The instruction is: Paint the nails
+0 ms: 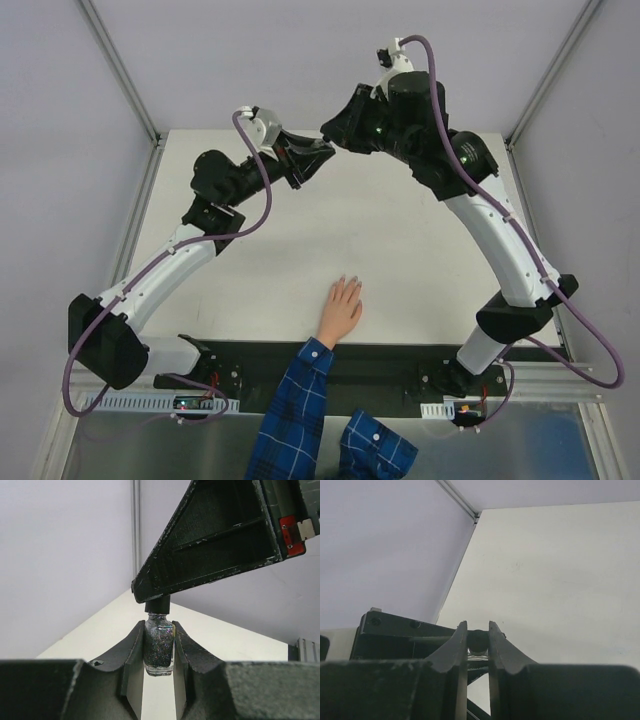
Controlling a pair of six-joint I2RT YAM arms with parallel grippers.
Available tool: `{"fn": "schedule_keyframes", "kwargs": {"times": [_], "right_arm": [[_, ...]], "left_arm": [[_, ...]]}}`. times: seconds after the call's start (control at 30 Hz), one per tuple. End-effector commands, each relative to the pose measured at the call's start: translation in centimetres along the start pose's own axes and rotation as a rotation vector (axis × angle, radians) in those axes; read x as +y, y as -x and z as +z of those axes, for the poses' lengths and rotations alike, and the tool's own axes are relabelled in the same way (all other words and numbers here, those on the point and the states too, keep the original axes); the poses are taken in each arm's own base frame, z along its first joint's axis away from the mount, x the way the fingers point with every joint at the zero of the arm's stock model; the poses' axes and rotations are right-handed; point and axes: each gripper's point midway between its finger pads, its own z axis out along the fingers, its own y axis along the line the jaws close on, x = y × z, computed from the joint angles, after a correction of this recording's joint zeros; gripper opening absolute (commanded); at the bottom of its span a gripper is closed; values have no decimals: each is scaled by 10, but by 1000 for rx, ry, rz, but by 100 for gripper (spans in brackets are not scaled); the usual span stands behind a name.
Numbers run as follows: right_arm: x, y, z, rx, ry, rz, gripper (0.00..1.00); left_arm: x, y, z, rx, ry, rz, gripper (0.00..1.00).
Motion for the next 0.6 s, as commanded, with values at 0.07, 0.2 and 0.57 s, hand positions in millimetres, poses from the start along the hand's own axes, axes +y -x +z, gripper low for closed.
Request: {"fn": "schedule_keyframes", "kwargs": {"times": [0.07, 0.2, 0.57], "right_arm": [[32, -4, -30, 21, 125, -91, 35], [52, 9, -66, 5, 415, -208, 83], [79, 0, -104, -51, 995, -384, 97]], "left_arm": [[-1, 23, -6, -80, 40, -14, 0], [-27, 19, -24, -37, -29, -116, 0], [-92, 69, -68, -118, -212, -396, 0]]}}
